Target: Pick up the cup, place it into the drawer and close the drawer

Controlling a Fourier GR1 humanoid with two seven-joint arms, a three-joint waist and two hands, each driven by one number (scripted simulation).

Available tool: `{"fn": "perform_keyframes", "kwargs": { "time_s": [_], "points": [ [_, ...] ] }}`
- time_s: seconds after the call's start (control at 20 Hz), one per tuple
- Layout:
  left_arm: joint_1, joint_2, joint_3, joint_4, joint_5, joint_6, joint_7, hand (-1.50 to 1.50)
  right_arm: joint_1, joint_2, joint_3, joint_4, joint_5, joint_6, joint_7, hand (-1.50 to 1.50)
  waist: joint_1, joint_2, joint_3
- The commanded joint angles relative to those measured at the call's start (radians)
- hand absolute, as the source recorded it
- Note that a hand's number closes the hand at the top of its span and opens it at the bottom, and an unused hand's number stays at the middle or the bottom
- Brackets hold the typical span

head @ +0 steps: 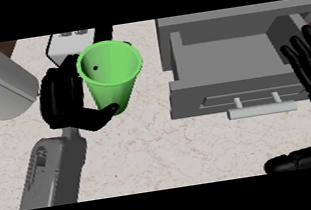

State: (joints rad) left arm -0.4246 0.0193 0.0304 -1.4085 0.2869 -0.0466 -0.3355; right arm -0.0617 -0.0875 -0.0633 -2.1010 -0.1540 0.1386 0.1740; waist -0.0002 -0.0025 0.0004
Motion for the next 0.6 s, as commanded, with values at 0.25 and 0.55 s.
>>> {"fn": "perform_keyframes", "kwargs": {
  "time_s": [0.25,0.55],
  "points": [
    [-0.275,-0.009,0.004,0.082,-0.06,0.14,0.121,1.5,-0.033,0.013,0.0,0.065,0.027,-0.006,-0.049,-1.5,-0.006,0.004,0.0],
    [-0.426,-0.019,-0.062,0.181,-0.088,0.242,0.168,1.5,0.011,0.004,0.002,0.005,0.014,0.01,-0.03,-1.5,-0.012,0.003,0.0]
  ]
}}
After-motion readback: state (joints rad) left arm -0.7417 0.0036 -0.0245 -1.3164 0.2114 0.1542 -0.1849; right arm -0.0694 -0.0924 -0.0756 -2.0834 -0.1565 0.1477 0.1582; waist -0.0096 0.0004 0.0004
